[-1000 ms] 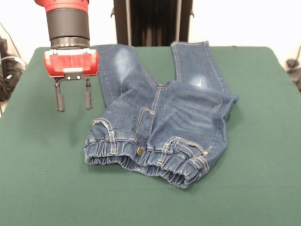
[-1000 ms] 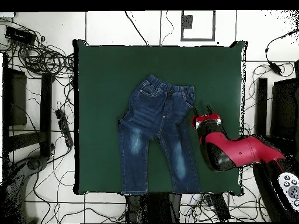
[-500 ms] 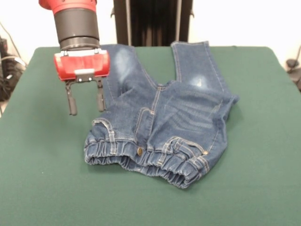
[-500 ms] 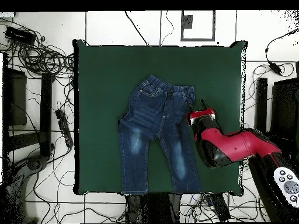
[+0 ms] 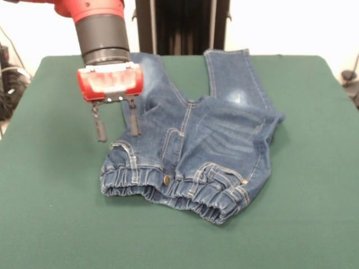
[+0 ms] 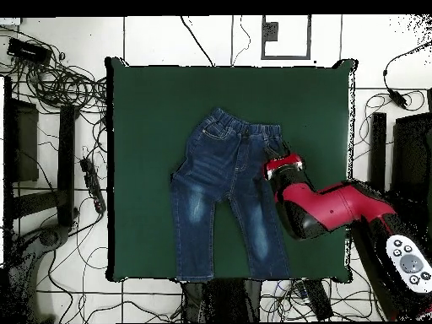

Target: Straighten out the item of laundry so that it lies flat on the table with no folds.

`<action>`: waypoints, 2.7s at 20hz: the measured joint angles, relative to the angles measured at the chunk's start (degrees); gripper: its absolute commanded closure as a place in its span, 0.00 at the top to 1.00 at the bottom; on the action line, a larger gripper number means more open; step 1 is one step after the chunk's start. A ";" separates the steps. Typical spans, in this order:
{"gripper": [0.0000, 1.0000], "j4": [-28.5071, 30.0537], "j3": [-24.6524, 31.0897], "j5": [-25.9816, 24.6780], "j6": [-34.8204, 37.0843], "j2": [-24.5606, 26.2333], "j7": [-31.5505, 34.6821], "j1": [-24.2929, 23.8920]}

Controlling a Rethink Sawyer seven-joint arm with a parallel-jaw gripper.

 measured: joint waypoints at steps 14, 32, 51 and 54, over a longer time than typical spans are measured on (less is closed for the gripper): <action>1.00 -3.07 -8.68 -0.02 -0.09 4.96 -0.01 10.44; 0.00 -6.85 -20.44 2.14 -5.20 6.64 0.00 19.41; 0.00 -6.17 -30.79 10.22 -12.38 0.95 0.00 27.29; 0.00 -6.12 -30.84 10.53 -13.07 -0.43 0.00 27.45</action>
